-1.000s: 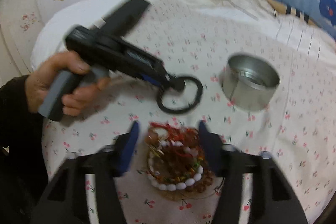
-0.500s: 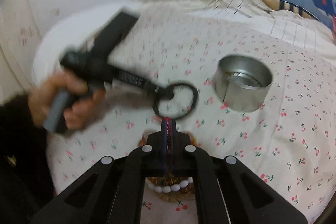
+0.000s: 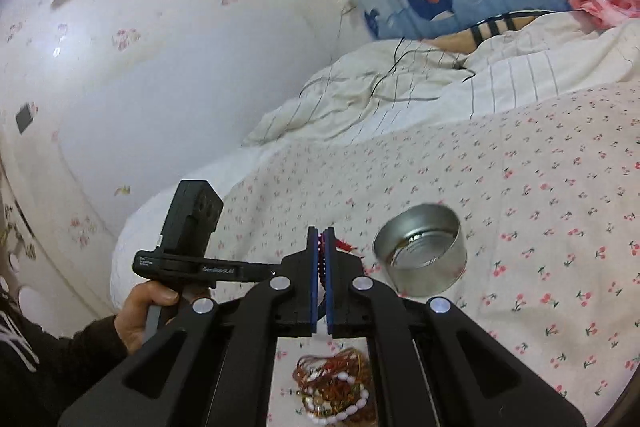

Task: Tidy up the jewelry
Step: 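Drop the black bracelet into the tin with the left tool while the right tool lifts the red bracelet, then lower the red string bracelet into the tin and open the right tool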

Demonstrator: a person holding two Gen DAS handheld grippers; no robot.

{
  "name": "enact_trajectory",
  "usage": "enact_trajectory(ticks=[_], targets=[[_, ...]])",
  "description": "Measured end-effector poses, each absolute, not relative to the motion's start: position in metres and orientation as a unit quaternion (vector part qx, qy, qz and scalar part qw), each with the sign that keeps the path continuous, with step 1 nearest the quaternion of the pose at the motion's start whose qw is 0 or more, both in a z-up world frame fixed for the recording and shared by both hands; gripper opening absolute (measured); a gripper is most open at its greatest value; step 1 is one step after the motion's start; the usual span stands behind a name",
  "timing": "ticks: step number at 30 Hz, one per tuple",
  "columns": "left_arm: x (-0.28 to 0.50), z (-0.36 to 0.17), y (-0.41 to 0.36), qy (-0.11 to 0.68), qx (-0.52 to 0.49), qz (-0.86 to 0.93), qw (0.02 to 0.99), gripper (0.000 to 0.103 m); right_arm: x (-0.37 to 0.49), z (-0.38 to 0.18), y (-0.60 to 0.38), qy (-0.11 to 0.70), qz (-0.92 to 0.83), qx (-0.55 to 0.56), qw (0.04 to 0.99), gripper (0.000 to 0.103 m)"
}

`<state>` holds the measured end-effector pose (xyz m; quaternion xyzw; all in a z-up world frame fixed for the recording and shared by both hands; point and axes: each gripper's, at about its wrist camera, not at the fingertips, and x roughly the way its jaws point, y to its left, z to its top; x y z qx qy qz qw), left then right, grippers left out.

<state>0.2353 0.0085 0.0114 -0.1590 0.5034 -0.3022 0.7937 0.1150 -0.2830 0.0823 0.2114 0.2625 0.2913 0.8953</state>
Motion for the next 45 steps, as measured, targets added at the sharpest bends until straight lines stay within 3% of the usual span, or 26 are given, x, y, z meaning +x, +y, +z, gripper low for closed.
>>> enact_trajectory(ticks=[16, 21, 24, 27, 34, 35, 36, 38, 45], targets=[[0.311, 0.004, -0.098, 0.541, -0.037, -0.27, 0.795, 0.01, 0.173, 0.082, -0.308, 0.253, 0.263, 0.25, 0.896, 0.004], [0.31, 0.0, -0.103, 0.545, -0.009, -0.266, 0.795, 0.032, 0.191, 0.068, -0.299, 0.275, 0.26, 0.248, 0.892, 0.004], [0.306, 0.011, -0.087, 0.531, -0.025, -0.267, 0.804, 0.035, 0.201, 0.062, -0.291, 0.284, 0.26, 0.244, 0.89, 0.004], [0.298, 0.023, -0.06, 0.513, -0.036, -0.253, 0.82, 0.049, 0.21, 0.057, -0.278, 0.297, 0.25, 0.224, 0.894, 0.004], [0.279, 0.02, -0.009, 0.518, -0.062, -0.235, 0.82, 0.054, 0.237, 0.012, -0.23, 0.393, 0.222, 0.145, 0.88, 0.004], [0.274, 0.016, -0.003, 0.523, -0.061, -0.234, 0.817, 0.055, 0.237, 0.006, -0.228, 0.404, 0.22, 0.144, 0.876, 0.01], [0.272, 0.013, -0.001, 0.526, -0.062, -0.234, 0.815, 0.055, 0.236, 0.004, -0.228, 0.406, 0.214, 0.142, 0.877, 0.032], [0.264, 0.005, 0.005, 0.533, -0.064, -0.236, 0.81, 0.057, 0.228, 0.011, -0.235, 0.391, 0.208, 0.155, 0.883, 0.048], [0.226, -0.029, 0.016, 0.555, -0.067, -0.248, 0.791, 0.063, 0.164, 0.044, -0.266, 0.367, 0.179, 0.144, 0.901, 0.052]])
